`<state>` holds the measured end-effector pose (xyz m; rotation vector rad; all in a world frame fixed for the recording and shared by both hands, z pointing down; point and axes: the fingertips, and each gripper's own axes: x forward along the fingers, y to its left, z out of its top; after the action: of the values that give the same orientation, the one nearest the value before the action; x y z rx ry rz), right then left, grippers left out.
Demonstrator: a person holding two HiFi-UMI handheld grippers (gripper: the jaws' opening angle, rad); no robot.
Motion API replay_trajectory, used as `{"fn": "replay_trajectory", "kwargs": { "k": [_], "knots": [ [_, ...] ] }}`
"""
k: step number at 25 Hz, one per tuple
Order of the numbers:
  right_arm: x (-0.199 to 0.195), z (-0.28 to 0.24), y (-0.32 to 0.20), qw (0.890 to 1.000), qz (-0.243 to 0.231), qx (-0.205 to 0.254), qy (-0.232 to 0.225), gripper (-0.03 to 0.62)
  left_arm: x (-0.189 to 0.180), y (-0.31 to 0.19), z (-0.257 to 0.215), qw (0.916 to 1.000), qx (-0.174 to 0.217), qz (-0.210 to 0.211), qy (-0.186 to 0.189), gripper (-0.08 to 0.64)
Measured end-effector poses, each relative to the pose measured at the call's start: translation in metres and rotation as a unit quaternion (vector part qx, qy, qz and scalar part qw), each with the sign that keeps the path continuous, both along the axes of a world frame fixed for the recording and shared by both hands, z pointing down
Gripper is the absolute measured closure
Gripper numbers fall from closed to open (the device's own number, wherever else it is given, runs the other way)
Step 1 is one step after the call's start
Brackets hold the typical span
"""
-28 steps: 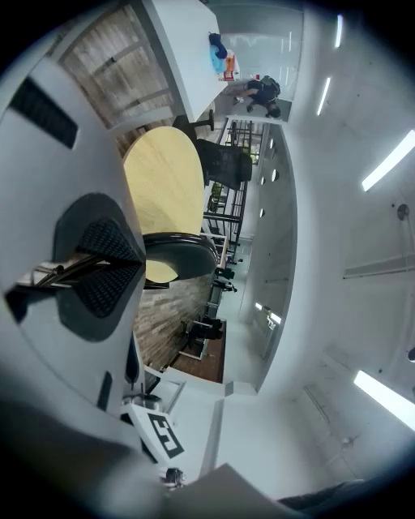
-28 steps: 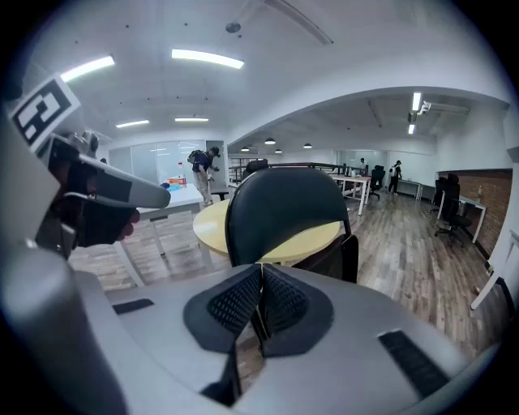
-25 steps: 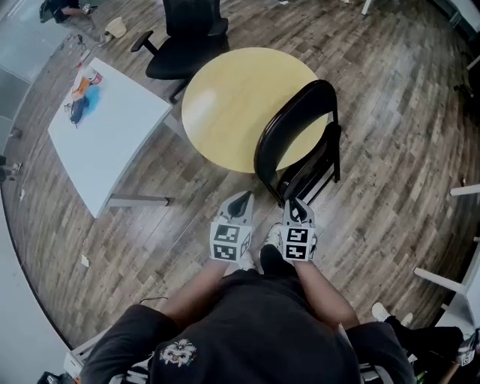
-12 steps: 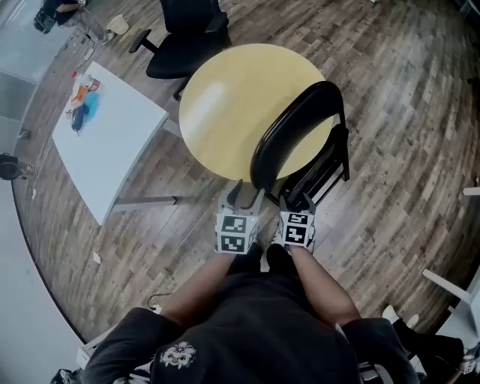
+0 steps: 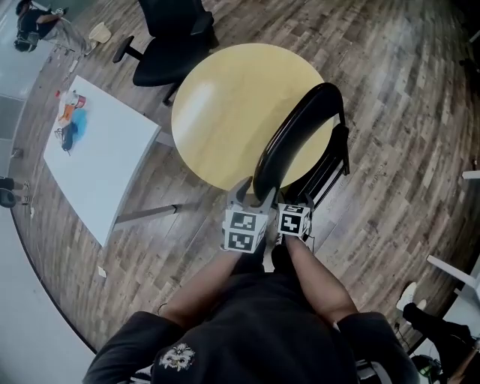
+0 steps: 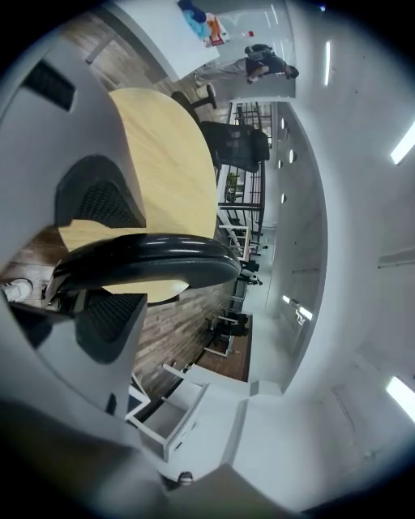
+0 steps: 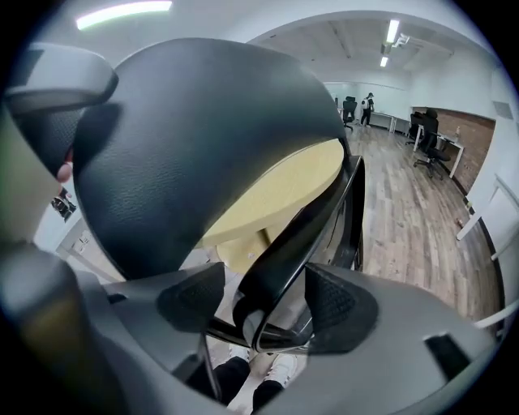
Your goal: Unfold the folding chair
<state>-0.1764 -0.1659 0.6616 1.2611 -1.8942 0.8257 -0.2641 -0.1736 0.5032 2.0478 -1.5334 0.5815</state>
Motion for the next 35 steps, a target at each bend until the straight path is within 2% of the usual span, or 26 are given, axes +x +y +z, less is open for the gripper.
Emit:
{"fn": "replay_trajectory", "kwargs": {
  "k": [7,13,16,20,22,26,28,35],
  "knots": [
    [0.004,0.017,-0.023,0.999,0.032,-0.02,0.037,0.298,-0.002,-0.027,0.007,0.9992,-0.009,0.039,0.006,0.321],
    [0.003,0.028,-0.035,0.995,0.058,-0.035,0.068,0.298,0.007,-0.048,0.01,0.9955,-0.021,0.09,0.019,0.321],
    [0.001,0.033,-0.037,0.996,0.062,-0.036,0.056,0.299,0.015,-0.053,0.012,0.9916,-0.028,0.12,0.04,0.324],
    [-0.001,0.036,-0.037,0.996,0.061,-0.042,0.046,0.299,0.026,-0.053,0.011,0.9846,-0.034,0.155,0.073,0.447],
    [-0.002,0.036,-0.034,0.996,0.063,-0.042,0.044,0.305,0.026,-0.051,0.01,0.9823,-0.041,0.165,0.078,0.468],
    [-0.003,0.035,-0.036,0.995,0.083,-0.048,0.024,0.333,0.026,-0.052,0.009,0.9785,-0.043,0.188,0.074,0.472],
    [-0.003,0.035,-0.034,0.994,0.096,-0.052,0.005,0.367,0.028,-0.051,0.009,0.9765,-0.044,0.2,0.068,0.471],
    [0.0,0.032,-0.031,0.992,0.116,-0.045,-0.02,0.388,0.03,-0.049,0.008,0.9731,-0.039,0.224,0.037,0.463]
  ]
}}
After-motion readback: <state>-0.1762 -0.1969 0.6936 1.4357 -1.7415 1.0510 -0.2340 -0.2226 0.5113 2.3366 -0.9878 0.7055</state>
